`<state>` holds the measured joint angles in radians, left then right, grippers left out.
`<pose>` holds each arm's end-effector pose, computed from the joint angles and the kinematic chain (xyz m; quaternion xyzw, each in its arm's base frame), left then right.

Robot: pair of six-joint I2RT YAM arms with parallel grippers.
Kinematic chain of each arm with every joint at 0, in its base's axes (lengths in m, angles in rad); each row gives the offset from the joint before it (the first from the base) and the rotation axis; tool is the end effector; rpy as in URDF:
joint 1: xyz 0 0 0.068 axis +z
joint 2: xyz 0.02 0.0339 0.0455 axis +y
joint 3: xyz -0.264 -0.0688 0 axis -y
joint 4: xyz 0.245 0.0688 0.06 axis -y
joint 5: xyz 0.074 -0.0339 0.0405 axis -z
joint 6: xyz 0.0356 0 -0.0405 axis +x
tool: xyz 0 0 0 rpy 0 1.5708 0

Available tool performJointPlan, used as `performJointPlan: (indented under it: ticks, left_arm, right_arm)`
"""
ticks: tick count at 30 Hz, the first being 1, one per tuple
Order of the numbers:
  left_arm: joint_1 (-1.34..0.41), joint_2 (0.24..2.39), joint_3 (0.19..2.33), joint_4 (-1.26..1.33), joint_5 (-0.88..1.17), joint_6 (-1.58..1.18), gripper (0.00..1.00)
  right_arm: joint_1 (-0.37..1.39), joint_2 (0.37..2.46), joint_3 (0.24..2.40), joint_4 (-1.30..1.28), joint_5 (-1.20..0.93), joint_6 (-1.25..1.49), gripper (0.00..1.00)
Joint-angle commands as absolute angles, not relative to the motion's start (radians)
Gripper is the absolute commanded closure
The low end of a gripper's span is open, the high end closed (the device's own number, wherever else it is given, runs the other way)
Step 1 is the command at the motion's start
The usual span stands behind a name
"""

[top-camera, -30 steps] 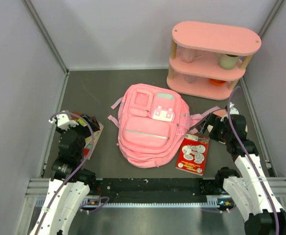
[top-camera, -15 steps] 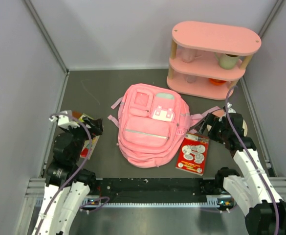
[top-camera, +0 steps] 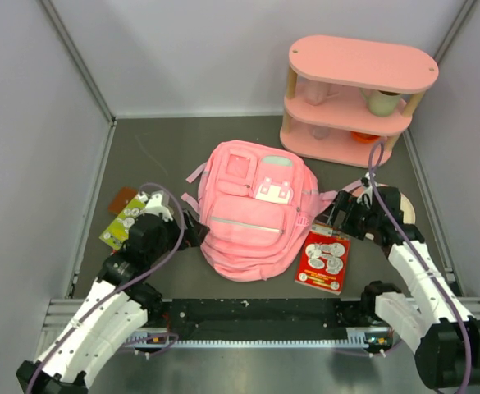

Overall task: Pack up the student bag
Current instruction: Adjust the student bag at the center of the board.

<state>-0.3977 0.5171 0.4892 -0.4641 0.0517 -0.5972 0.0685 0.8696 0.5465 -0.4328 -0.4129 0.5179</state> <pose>0.1225 -0.0535 0.2454 -0.0722 0.8548 -0.2645 0.4406 0.1772 0.0265 0.2212 0.1210 0.8941 0.2923 0.3169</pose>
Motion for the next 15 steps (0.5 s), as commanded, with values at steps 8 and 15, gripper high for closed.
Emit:
performJointPlan:
  ticks: [8,15]
  left_arm:
    - [-0.644,0.583,0.368,-0.370,-0.149,-0.822,0.01]
    - [-0.663,0.605,0.286,-0.341,-0.152,-0.905,0.01]
  right_arm:
    - [0.130,0.873,0.577,-0.356,-0.423,0.563,0.05]
    - [0.135,0.880,0.569,-0.333,-0.437,0.578,0.05]
